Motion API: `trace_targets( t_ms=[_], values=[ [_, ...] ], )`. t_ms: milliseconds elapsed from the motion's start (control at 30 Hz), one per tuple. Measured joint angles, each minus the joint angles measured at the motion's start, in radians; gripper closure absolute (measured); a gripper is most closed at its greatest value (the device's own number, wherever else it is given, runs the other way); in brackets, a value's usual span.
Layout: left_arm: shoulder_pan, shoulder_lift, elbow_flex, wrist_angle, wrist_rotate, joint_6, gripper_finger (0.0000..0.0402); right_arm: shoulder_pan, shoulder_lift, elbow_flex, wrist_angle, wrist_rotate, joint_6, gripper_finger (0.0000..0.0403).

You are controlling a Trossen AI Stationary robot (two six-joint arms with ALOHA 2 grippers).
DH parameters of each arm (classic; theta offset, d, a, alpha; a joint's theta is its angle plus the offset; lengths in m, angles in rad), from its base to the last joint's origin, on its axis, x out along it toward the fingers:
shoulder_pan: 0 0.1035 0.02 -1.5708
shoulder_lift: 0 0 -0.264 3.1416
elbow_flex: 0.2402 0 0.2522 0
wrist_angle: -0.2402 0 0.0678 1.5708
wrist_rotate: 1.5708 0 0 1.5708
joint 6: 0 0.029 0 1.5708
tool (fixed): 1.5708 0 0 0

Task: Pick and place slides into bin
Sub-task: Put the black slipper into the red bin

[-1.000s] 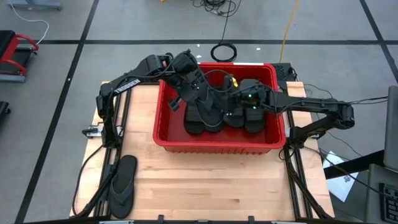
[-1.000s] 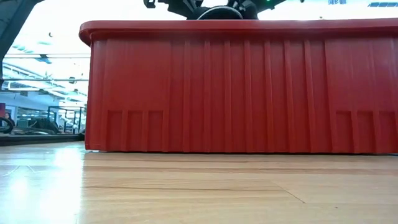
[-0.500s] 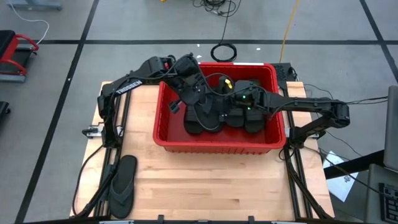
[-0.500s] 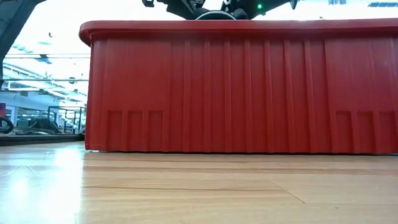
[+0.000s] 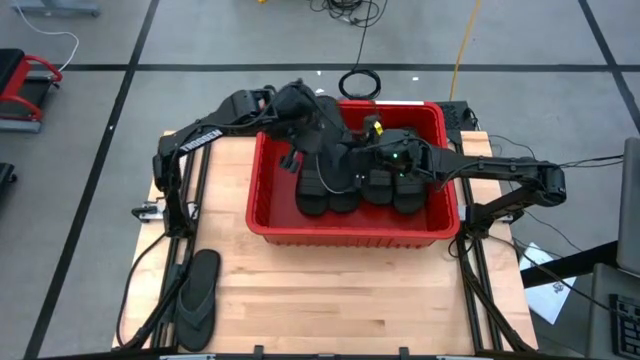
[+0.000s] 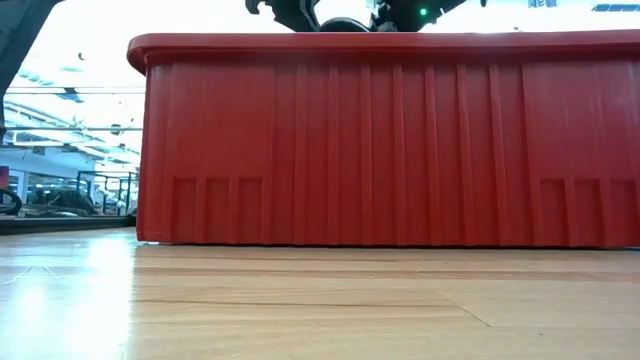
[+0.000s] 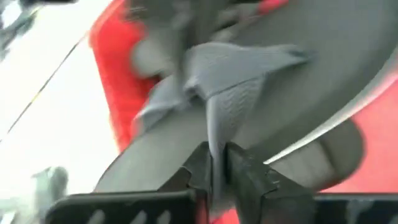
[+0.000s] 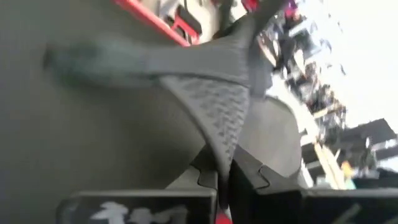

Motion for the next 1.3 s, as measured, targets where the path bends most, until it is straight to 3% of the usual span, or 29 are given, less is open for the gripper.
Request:
trace_targets(
  t_ms=[100, 267, 400, 500, 600, 667, 800, 1000, 1100, 1300],
  values=[
    [0.001, -0.034, 0.0, 0.005, -0.068, -0.079, 0.034, 0.0, -0.004, -0.002, -0.036, 0.019, 0.024, 0.0401],
    [0.0, -0.082, 0.0, 0.0, -0.044, -0.131, 0.0295, 0.007, -0.007, -0.002, -0.051, 0.068, 0.029, 0.0402],
    [0.002, -0.122, 0.001, -0.042, -0.045, -0.197, 0.0271, 0.004, -0.007, -0.002, -0.12, 0.008, 0.028, 0.0402],
    [0.004, -0.152, 0.001, -0.126, -0.025, -0.222, 0.0289, 0.006, -0.007, -0.002, -0.152, -0.053, 0.044, 0.0402],
    [0.006, -0.198, 0.0, -0.134, 0.027, -0.263, 0.0352, 0.004, 0.0, -0.002, -0.152, -0.038, 0.077, 0.0402],
    [0.019, -0.239, 0.0, -0.099, 0.094, -0.301, 0.0388, -0.004, 0.001, -0.002, -0.151, -0.037, 0.085, 0.0402],
    [0.061, -0.323, 0.0, 0.036, 0.266, -0.375, 0.0393, -0.026, 0.009, -0.002, -0.127, -0.077, 0.182, 0.0402],
    [0.096, -0.401, -0.049, 0.236, 0.722, -0.47, 0.0401, -0.052, 0.023, -0.002, -0.095, -0.116, 0.239, 0.0403],
    [0.094, -0.421, -0.171, 0.318, 0.828, -0.508, 0.0401, -0.06, 0.023, -0.002, -0.092, -0.12, 0.247, 0.0403],
    [0.094, -0.432, -0.559, 0.637, 1.018, -0.652, 0.0401, -0.08, 0.023, -0.002, -0.088, -0.116, 0.266, 0.0403]
  ],
)
